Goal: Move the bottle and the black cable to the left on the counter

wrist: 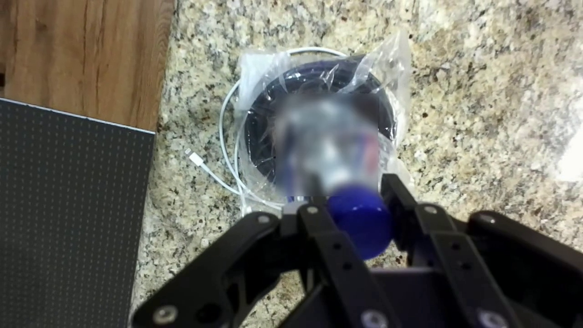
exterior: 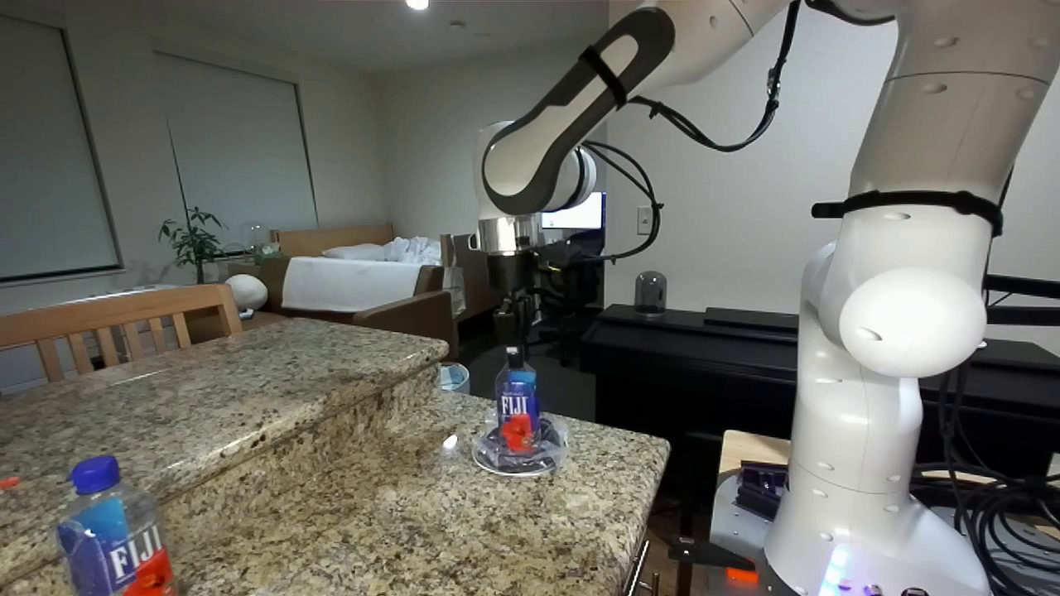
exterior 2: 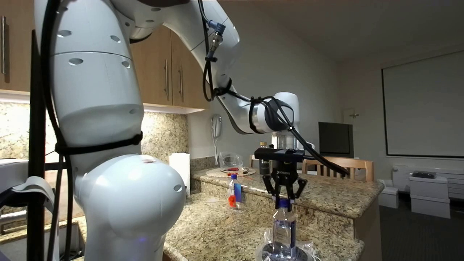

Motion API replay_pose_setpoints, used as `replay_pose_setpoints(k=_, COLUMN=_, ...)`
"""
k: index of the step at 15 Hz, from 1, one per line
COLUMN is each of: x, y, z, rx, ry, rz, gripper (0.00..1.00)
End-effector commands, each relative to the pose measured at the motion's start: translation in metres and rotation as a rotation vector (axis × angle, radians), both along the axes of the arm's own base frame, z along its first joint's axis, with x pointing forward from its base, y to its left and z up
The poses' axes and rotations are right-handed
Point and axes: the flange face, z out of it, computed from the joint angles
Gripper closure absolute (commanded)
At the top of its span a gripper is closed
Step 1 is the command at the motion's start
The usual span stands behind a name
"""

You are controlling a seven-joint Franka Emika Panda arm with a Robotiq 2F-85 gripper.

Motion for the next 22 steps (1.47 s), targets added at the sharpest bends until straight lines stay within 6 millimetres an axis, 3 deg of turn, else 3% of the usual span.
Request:
replay_pose_setpoints(k=1, x=0.006, y=0.013, z=0.021, rx=-0.02, ry=-0.007, rz=0.002, gripper=0.84)
replay_pose_setpoints(k=6, x=0.013, y=0.046, z=0.042, rx=-0.043, ry=-0.057, rz=-0.011, gripper=0.84)
replay_pose_setpoints(k=10, x=0.015, y=0.086, z=0.065, rx=-0.045, ry=-0.096, rz=-0.007, gripper=0.84)
replay_pose_setpoints(k=15, x=0.011, y=0.157, z=0.084, rx=-0.057, ry=-0.131, rz=0.021, gripper=0.85)
replay_pose_setpoints(k=22, x=0.001, y=0.251, z=0.087, rx=-0.047, ry=-0.155, rz=0.087, gripper=0.85)
